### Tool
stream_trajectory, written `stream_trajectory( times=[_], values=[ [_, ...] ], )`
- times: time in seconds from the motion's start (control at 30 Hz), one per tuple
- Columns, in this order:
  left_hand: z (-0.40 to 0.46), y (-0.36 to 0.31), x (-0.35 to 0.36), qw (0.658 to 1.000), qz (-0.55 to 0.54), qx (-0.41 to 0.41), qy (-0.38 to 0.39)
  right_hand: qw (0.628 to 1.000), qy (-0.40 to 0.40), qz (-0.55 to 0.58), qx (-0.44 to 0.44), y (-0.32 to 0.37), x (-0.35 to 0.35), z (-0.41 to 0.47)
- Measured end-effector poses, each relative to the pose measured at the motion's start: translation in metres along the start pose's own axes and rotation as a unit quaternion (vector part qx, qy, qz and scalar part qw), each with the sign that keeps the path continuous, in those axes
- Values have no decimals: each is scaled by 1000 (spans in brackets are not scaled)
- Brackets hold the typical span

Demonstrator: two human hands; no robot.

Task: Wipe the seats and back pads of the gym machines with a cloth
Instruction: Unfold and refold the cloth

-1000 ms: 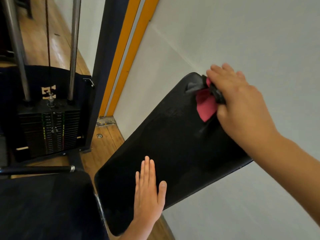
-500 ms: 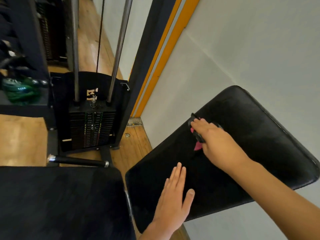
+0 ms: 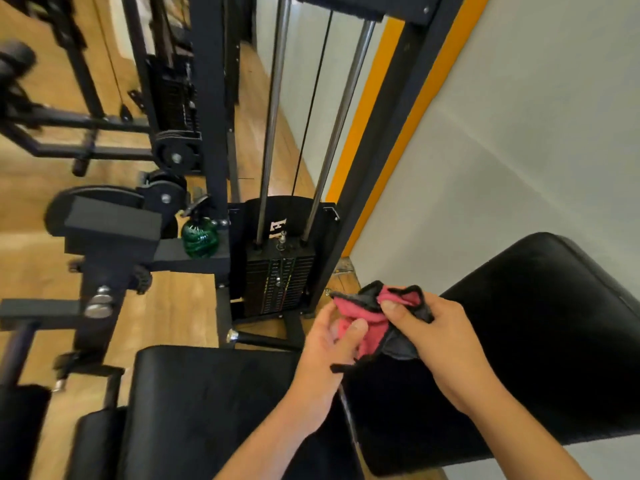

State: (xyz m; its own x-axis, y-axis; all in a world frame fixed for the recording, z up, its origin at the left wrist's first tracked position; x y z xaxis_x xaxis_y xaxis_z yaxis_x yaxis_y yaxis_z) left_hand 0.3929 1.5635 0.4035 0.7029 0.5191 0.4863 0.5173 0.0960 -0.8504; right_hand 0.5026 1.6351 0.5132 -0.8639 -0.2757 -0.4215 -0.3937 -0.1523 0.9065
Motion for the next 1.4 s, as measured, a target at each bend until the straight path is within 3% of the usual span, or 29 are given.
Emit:
stream_trajectory(
  times=[0.2,0.43,0.63,0.83,0.97,1.1,1.27,1.33,1.4],
  values=[
    [-47,-78,-23,990,-47,86,-96,997,56,37,-41,53,15,-36],
    [-142,-136,-29,950,77,229,-196,976,190,72,-75,80,-8,-88],
    [-193,-170,-22,907,166,274,-272,959,251,123,-53,103,-20,-121],
    [-233,-211,-25,875,262,299,-277,935,308,130,-119,132,-9,-144],
    [-259,-237,-31,842,364,316,-243,939,264,120,-188,151,1,-161],
    [-287,-262,-45,806,442,320,-230,945,241,148,-163,158,9,-171],
    [-318,-290,-67,846,395,252,-253,916,333,220,-37,165,15,-173],
    [-326,-293,-75,844,397,245,-265,893,373,252,13,166,16,-174],
    [-333,-293,-81,840,394,258,-270,897,365,249,5,167,20,-173]
  ],
)
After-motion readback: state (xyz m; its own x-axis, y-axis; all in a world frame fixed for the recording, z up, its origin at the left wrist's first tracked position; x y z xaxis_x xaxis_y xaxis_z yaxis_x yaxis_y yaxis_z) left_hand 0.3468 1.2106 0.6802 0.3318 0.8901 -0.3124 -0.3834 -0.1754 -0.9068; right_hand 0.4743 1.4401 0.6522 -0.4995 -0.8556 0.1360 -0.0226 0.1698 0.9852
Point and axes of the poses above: each hand's wrist, its own z-axis towards the middle knuckle, its own x-axis out of the palm, y = z × x, the point moved 1 cm from there along z, towards the middle knuckle, and after that the axes turned 13 degrees about -y, right-handed, at the moved point
